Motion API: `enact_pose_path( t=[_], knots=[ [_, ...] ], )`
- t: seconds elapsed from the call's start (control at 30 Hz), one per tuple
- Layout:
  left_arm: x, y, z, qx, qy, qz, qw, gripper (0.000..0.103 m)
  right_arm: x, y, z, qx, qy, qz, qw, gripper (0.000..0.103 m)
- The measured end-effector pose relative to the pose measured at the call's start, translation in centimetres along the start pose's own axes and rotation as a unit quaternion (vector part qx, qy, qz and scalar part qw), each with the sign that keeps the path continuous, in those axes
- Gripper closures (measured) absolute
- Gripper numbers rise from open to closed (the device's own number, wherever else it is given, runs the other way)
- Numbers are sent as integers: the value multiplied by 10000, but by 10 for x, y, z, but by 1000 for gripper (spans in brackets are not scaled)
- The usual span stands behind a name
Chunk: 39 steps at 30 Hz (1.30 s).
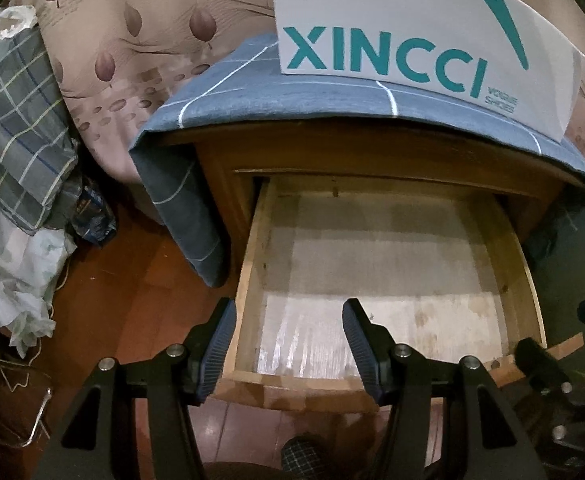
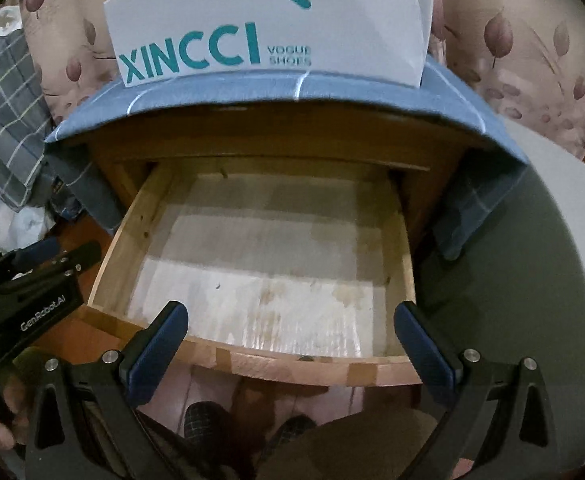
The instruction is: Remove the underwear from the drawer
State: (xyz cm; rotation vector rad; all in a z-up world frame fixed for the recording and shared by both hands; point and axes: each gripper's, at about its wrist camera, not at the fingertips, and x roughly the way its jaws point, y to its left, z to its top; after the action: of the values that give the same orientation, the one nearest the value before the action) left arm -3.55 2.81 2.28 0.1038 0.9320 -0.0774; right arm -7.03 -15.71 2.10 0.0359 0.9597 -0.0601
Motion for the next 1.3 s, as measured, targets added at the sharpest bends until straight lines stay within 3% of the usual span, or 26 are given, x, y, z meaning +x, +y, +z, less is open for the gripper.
enact_pose_path(
  t=[0.87, 1.3],
  knots=[
    [-19, -12, -2, 219, -345, -142, 9991, 46, 9, -4, -6, 137, 112, 268, 9995, 1],
    [-12, -14, -1, 267, -219, -80, 9994, 46, 10, -3, -6, 107, 135, 257, 9995, 1]
  ],
)
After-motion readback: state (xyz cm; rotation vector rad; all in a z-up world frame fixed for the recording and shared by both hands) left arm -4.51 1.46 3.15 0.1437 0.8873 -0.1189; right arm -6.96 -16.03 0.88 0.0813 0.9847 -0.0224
